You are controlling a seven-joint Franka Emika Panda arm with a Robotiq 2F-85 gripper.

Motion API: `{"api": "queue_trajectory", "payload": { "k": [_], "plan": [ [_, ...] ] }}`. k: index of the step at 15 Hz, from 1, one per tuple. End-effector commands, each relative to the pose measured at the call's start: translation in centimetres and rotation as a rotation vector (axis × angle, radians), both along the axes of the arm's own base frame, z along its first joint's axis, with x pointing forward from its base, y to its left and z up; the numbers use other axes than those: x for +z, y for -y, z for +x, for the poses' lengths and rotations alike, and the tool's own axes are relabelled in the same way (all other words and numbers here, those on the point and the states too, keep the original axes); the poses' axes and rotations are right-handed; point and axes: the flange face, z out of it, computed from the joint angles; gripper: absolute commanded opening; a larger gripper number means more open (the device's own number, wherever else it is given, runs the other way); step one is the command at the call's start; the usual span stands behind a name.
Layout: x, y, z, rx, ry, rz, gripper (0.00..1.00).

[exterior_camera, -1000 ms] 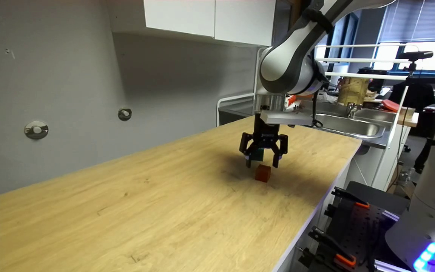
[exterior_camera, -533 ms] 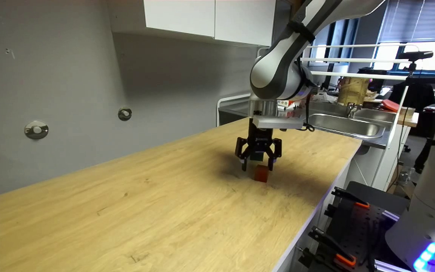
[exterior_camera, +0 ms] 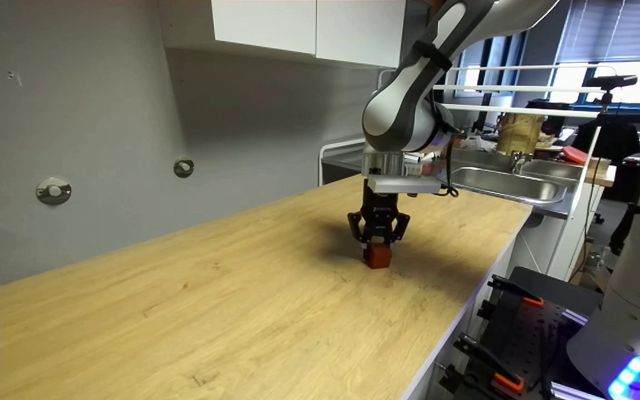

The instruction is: Put the orange block on the green one

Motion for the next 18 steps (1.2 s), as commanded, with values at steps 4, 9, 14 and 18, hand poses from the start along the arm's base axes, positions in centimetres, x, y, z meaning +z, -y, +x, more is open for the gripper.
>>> {"api": "queue_trajectory", "payload": {
  "k": [4,9,14,18],
  "plan": [
    [3.0,2.3,1.6,-0.047,0.047,-0.003,0.19],
    [6.5,6.3,2.9,-0.121,0.112,-0.003,0.19],
    [8.2,9.9,3.8,-0.189,0.136,-0.005,0.19],
    [8.1,12.2,4.1,-0.233,0.124,-0.005,0.19]
  ]
}}
